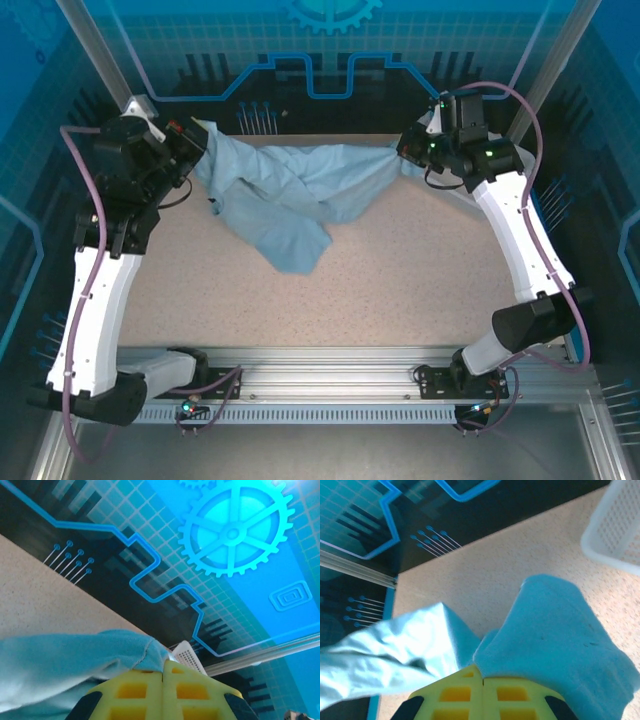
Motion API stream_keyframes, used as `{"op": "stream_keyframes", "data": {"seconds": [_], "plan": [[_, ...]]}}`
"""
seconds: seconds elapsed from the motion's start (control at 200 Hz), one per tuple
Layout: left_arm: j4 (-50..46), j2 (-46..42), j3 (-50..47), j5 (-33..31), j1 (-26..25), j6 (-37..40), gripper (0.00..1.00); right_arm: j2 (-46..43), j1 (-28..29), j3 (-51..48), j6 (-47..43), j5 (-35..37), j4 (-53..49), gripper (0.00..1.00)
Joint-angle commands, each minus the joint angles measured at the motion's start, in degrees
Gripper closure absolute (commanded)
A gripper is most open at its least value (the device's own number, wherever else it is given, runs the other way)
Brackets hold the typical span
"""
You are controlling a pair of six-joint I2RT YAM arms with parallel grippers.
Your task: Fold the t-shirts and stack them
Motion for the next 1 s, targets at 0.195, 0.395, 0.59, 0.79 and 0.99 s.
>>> {"op": "stream_keyframes", "data": {"seconds": [0.195, 0.395, 0.59, 0.79, 0.99], "plan": [[-9.15, -16.44, -17.18, -3.9, 0.54, -0.77, 1.0, -8.54, -0.96, -11.95, 0.44, 6.64, -2.98, 1.0], [-9.17, -18.15, -18.38, -7.31, 0.58, 2.03, 1.0, -13.22, -0.87, -12.02, -1.16, 10.61, -0.22, 1.0], [-4.95, -12.48, -20.98, -7.95, 0.67, 2.34, 1.0, -2.13, -1.38, -7.39, -1.23, 8.79, 4.27, 1.0], [-0.85, -4.15, -24.68, -5.0, 2.09, 0.85, 1.0, 24.68, -2.11, 11.81, -2.17, -1.66, -4.53, 0.74], [-0.37, -1.37, -25.65, 0.58, 2.74, 0.31, 1.0, 19.88, -0.66, 3.28, -0.72, 3.87, -6.94, 0.37]]}}
